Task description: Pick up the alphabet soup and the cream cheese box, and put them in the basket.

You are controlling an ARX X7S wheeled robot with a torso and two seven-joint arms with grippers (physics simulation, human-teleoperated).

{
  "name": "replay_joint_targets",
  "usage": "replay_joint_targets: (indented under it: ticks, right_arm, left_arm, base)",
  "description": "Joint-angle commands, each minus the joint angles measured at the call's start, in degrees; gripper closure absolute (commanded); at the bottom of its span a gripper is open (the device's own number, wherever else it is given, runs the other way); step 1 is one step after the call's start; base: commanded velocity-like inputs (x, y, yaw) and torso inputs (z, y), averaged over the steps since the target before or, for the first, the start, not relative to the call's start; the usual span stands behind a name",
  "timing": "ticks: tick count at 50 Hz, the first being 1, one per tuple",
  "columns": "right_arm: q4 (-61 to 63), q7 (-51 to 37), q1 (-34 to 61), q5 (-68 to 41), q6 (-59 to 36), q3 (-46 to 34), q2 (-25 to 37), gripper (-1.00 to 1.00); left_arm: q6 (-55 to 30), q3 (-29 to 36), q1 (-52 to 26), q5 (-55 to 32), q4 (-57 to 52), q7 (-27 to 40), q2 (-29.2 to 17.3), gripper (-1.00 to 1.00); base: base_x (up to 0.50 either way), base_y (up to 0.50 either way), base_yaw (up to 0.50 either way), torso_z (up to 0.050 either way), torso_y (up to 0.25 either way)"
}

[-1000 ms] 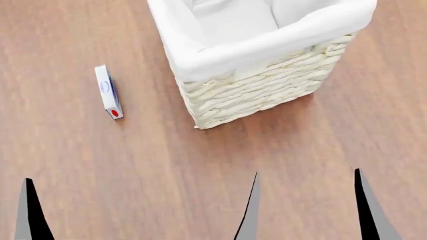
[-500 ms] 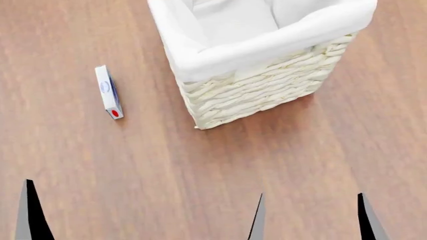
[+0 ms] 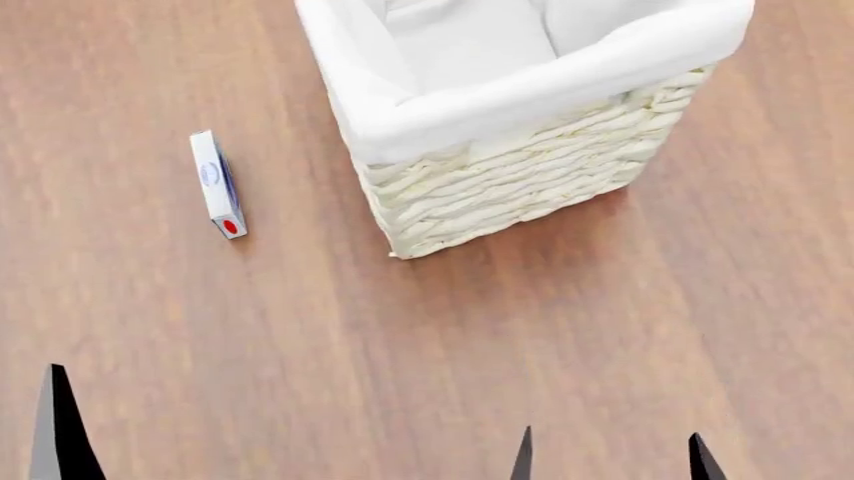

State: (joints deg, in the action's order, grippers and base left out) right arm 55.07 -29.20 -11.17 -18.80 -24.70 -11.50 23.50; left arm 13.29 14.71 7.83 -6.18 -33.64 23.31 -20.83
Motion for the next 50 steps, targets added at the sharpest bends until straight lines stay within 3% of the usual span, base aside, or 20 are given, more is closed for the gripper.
replay_joint_targets:
  ticks: [1, 50]
  right_arm:
    - [1.4, -1.5, -0.6, -4.0, -4.7, 0.3, 0.8, -1.00]
    - [-0.9, -3.7, -8.6, -9.7, -5.1, 0.0, 5.4, -1.00]
  left_arm:
    - [0.6, 0.0, 0.4, -0.1, 0.4, 0.2, -0.2, -1.00]
    - [1.4, 0.3, 1.6, 0.0, 0.3, 1.0, -1.4, -1.00]
  base:
    - [0.00, 0.00, 0.00, 0.000, 0.000]
    - [0.00, 0.00, 0.00, 0.000, 0.000]
